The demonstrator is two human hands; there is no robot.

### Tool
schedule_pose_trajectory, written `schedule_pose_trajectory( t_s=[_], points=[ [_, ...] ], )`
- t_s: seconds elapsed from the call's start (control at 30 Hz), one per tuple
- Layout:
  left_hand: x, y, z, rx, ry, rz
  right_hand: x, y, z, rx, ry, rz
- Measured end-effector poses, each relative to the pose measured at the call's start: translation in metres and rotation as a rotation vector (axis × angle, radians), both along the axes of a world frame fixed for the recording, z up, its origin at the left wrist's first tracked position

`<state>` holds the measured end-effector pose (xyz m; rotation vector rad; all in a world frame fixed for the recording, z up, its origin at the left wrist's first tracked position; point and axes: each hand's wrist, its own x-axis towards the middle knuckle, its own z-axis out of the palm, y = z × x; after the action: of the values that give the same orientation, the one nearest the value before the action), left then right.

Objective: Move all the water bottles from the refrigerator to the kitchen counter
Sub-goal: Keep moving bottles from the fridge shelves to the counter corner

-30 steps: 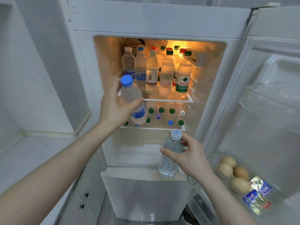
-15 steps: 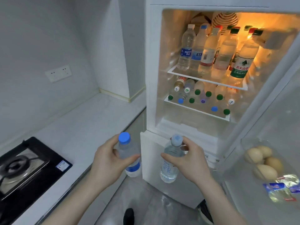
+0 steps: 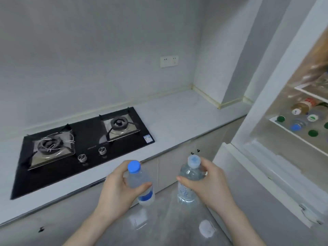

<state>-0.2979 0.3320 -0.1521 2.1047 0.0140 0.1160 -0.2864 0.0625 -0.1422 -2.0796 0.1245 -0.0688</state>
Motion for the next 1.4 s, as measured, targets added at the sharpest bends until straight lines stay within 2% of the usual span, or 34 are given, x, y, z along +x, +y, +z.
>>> schedule_pose_trajectory(
  t_s=[0.23,0.63,1.0,1.4],
  points=[
    [-0.034,0.124,0.01,-0.032,0.015,0.214,0.026,0.149,0.003,0.027,0.012,0.266],
    [-0.116,0.336,0.015,-0.026,0.0,0.612,0.032,0.404,0.009,-0.001,-0.082,0.723],
    [-0.167,0.431,0.018,-0.065,-0.022,0.96,0.043,0.561,0.02,0.021,-0.066,1.133],
    [-0.169,0.5,0.024,-0.008,-0.077,1.298,0.082,0.701,0.014,0.074,-0.07,1.45]
  ],
)
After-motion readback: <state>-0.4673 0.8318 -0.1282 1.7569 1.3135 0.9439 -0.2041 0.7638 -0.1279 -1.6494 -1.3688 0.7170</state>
